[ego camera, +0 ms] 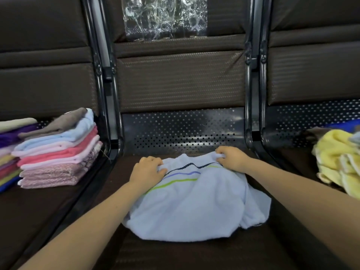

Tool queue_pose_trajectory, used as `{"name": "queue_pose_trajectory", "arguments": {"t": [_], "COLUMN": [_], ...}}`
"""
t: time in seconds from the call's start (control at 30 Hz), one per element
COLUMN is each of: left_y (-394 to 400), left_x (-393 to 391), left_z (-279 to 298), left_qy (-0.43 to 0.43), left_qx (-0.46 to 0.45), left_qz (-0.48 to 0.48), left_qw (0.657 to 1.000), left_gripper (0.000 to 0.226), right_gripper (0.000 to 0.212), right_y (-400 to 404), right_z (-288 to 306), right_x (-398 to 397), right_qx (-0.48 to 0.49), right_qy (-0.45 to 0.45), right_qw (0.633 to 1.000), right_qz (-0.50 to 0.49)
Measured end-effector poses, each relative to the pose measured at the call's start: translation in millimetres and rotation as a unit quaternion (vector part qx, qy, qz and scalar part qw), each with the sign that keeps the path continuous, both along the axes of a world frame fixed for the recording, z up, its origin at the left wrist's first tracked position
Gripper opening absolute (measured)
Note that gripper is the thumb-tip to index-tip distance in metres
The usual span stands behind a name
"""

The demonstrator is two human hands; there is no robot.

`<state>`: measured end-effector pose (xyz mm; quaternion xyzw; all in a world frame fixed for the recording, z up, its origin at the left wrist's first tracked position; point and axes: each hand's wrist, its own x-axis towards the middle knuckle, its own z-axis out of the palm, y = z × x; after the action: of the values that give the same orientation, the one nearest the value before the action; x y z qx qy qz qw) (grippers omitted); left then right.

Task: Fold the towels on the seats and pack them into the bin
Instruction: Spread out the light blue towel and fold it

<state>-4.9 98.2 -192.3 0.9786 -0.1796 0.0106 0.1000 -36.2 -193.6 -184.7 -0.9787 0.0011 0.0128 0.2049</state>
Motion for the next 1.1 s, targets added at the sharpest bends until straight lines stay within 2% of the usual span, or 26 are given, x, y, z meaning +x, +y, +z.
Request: {"name": "queue_pose_trajectory", "arguments": {"t": [0.07, 0.17, 0.27, 0.33, 0.4, 0.47, 0.57, 0.7, 0.77, 0.83, 0.93, 1.03, 1.1], "left_y": [3.5, 9.8, 19.0, 28.7, 41.6, 53.9, 65.8, 57.7, 41.5, 23.9, 6.3, -5.7, -8.9], "left_x": [0.6, 0.4, -0.2, -1.0, -2.2, -7.7, -16.8, -18.2, -19.8, -14.9, 4.5, 13.6, 11.9], "left_z": [3.8, 8.8, 16.4, 23.3, 28.1, 30.0, 30.7, 29.8, 34.6, 36.4, 31.9, 21.5, 16.4], "left_qy": [0.018, 0.09, 0.143, 0.154, 0.154, 0.158, 0.147, 0.07, 0.017, 0.002, 0.047, 0.11, 0.113], "left_qx": [-0.019, -0.079, -0.141, -0.122, -0.076, -0.064, -0.051, 0.032, 0.009, -0.037, -0.049, -0.011, -0.031], "left_qz": [0.002, -0.002, -0.026, -0.039, -0.048, -0.043, -0.03, -0.008, -0.006, -0.022, -0.053, -0.065, -0.068], "left_qw": [1.0, 0.993, 0.979, 0.98, 0.984, 0.984, 0.987, 0.997, 1.0, 0.999, 0.996, 0.992, 0.991], "left_gripper": [0.021, 0.013, 0.011, 0.008, 0.007, 0.007, 0.009, 0.029, 0.031, 0.033, 0.039, 0.041, 0.039], "right_gripper": [0.012, 0.024, 0.024, 0.03, 0.031, 0.017, 0.017, 0.025, 0.018, 0.005, 0.027, 0.036, 0.039], "right_y": [-4.1, -7.3, -6.3, -3.9, -2.2, -2.4, -1.4, -0.7, -2.7, -8.3, -17.9, -23.3, -24.6], "right_z": [1.6, 4.6, 4.9, 5.4, 4.4, 1.6, 1.1, 7.3, 9.6, 11.6, 13.3, 10.1, 8.4], "right_x": [5.2, 3.1, 4.0, 5.7, 7.2, 5.6, 2.8, 2.6, 1.4, -1.5, -4.5, -4.2, -1.4], "right_qx": [0.003, -0.006, 0.057, 0.142, 0.154, 0.076, -0.02, -0.04, -0.018, 0.006, 0.038, 0.032, 0.056], "right_qy": [0.006, 0.01, -0.01, -0.027, -0.02, 0.003, 0.018, 0.012, 0.013, 0.013, 0.015, 0.009, 0.008], "right_qw": [1.0, 1.0, 0.998, 0.989, 0.986, 0.997, 0.999, 0.999, 0.999, 1.0, 0.999, 0.999, 0.998], "right_qz": [-0.008, 0.004, -0.006, -0.04, -0.058, -0.025, 0.024, 0.033, 0.027, 0.01, -0.011, -0.012, -0.01]}}
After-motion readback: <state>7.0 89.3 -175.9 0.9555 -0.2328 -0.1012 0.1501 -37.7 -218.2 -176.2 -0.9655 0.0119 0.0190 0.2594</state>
